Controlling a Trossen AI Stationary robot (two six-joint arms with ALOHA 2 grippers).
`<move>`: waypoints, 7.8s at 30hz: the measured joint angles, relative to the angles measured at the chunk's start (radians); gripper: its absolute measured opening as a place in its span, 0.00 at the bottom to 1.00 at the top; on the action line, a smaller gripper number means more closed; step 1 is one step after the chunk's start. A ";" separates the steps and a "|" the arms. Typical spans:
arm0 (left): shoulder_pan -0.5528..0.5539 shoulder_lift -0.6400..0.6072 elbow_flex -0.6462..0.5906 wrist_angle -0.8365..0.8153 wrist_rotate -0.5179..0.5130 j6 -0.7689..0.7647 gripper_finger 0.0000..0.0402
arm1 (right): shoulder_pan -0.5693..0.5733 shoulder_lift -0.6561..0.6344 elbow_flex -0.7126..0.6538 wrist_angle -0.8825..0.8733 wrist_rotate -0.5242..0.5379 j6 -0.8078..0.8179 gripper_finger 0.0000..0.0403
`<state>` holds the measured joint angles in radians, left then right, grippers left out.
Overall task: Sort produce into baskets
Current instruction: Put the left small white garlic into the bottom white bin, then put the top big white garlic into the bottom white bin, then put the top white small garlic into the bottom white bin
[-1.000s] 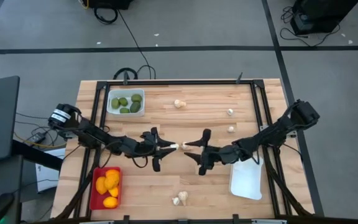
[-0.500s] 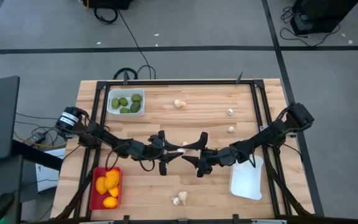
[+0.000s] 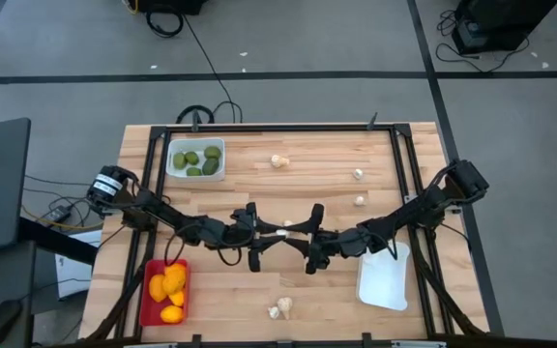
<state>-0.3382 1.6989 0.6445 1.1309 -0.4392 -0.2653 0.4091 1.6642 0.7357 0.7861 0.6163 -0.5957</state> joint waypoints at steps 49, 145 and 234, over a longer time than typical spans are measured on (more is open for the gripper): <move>0.537 -0.001 0.002 -0.258 0.339 0.076 0.64 | 0.266 -0.677 0.000 -1.709 -0.631 1.594 0.26; 0.434 0.285 0.827 -1.074 0.600 0.282 0.35 | -0.061 -0.782 -0.069 -1.201 -0.141 0.582 0.58; 0.317 0.285 0.828 -1.537 0.516 0.311 0.75 | 0.193 -0.729 -0.083 -1.672 -0.753 1.571 0.34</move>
<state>-0.0212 1.9839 1.4727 -0.4060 0.0769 0.0462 0.6019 0.9349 0.6525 -0.8860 -0.1370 0.9751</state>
